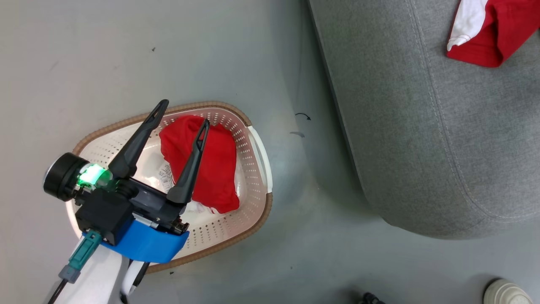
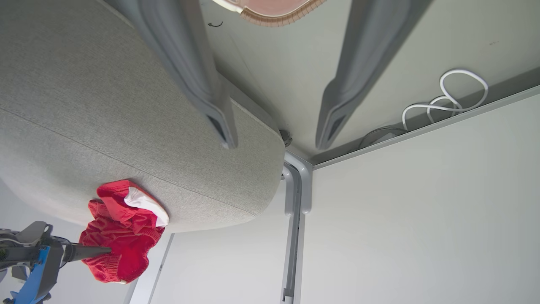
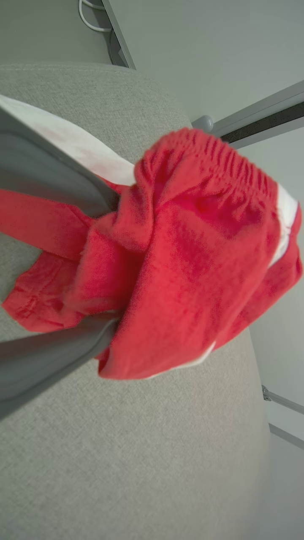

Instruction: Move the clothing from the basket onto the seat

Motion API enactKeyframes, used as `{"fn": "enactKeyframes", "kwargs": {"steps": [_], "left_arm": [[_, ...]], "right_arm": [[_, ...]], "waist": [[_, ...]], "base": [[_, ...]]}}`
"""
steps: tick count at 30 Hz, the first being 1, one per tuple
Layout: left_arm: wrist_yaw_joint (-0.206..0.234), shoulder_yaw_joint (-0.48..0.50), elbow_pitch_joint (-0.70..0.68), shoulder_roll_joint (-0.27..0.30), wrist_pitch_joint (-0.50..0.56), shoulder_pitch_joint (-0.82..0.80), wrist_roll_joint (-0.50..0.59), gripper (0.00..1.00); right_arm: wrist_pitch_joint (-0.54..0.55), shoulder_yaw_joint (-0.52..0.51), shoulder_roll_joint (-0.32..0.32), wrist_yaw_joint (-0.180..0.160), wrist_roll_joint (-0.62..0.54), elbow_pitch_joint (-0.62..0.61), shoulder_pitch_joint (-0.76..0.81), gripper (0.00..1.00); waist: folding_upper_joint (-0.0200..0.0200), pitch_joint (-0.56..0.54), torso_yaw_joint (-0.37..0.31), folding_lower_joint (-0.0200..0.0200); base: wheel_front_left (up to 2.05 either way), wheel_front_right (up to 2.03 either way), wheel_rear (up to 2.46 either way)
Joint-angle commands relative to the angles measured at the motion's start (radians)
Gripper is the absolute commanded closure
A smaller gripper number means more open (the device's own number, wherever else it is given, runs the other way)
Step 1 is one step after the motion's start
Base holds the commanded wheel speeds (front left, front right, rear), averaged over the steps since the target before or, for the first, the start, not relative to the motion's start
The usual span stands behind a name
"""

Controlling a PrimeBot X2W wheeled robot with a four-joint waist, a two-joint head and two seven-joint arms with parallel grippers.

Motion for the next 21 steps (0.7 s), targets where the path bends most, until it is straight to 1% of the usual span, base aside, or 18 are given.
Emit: {"fn": "enactKeyframes", "kwargs": {"steps": [1,10,16,21], "left_arm": [[-0.001,-0.003,0.004,-0.002,-0.005,-0.007,-0.005,0.0],[-0.001,0.001,0.022,-0.032,-0.005,0.004,-0.017,0.0],[-0.001,0.013,0.059,-0.075,-0.005,0.022,-0.038,0.0],[-0.001,0.033,0.105,-0.119,-0.005,0.054,-0.057,0.0]], "right_arm": [[-0.011,0.001,-0.006,0.0,-0.008,0.018,-0.011,0.0],[-0.061,0.04,-0.008,0.0,-0.048,0.074,0.019,0.0],[-0.097,0.097,0.001,0.0,-0.107,0.084,0.071,0.0],[-0.136,0.125,0.026,0.0,-0.131,0.065,0.145,0.0]], "waist": [[0.0,-0.011,0.004,-0.0001],[0.0,-0.074,0.02,-0.0001],[0.0,-0.159,0.033,-0.0001],[0.0,-0.254,0.053,-0.0001]], "base": [[0.0,0.0,0.0],[0.0,0.0,0.0],[0.0,0.0,0.0],[0.0,0.0,0.0]]}}
